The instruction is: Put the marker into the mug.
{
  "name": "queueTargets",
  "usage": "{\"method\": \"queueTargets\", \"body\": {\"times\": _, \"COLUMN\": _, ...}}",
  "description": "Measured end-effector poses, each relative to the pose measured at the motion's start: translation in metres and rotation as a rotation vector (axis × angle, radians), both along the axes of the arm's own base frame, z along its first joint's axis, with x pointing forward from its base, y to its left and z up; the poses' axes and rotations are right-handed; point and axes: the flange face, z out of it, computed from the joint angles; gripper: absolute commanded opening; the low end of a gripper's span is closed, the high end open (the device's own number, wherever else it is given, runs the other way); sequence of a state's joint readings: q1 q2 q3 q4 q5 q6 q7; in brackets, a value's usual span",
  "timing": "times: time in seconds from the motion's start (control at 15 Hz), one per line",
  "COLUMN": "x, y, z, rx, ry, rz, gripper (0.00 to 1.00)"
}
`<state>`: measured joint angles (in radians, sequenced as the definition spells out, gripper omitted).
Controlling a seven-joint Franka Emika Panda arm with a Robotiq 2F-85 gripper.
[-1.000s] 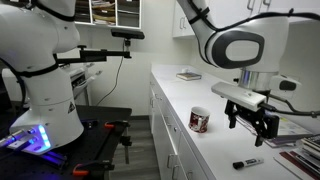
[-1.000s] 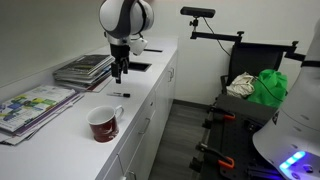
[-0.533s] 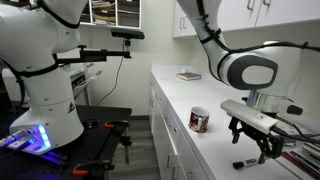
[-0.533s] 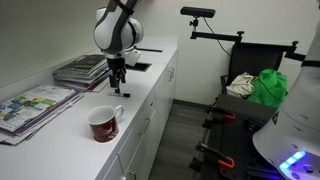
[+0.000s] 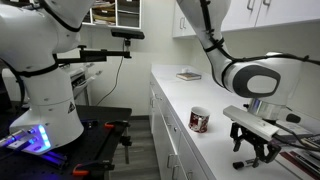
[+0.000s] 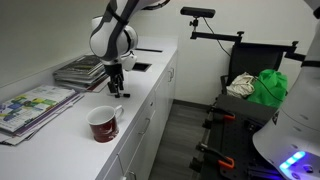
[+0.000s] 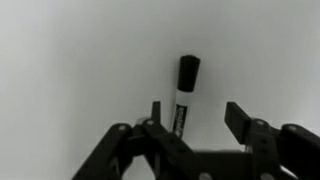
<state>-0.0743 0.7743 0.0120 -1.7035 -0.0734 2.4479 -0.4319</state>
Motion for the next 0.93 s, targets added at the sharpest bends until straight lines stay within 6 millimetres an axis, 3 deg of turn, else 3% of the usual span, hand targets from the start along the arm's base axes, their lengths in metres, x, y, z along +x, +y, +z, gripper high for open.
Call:
{"method": "queueTargets", "body": {"times": 0.07, "x": 0.002, "y": 0.0, "z": -0.003, "rx": -0.001, "ry": 0.001, "rz": -0.002, "gripper": 0.43}}
{"method": "queueTargets", "body": {"times": 0.4, "x": 0.008, "y": -0.002, "z": -0.011, "rx": -0.006, "ry": 0.0, "rz": -0.001, "gripper": 0.05}}
{"method": "queueTargets", "body": {"times": 0.47, "x": 0.009, "y": -0.003, "z": -0.012, "rx": -0.007, "ry": 0.001, "rz": -0.002, "gripper": 0.01}}
{"method": "queueTargets", "body": {"times": 0.93, "x": 0.014, "y": -0.005, "z": -0.009, "rx": -0.012, "ry": -0.004, "rz": -0.004, "gripper": 0.05}}
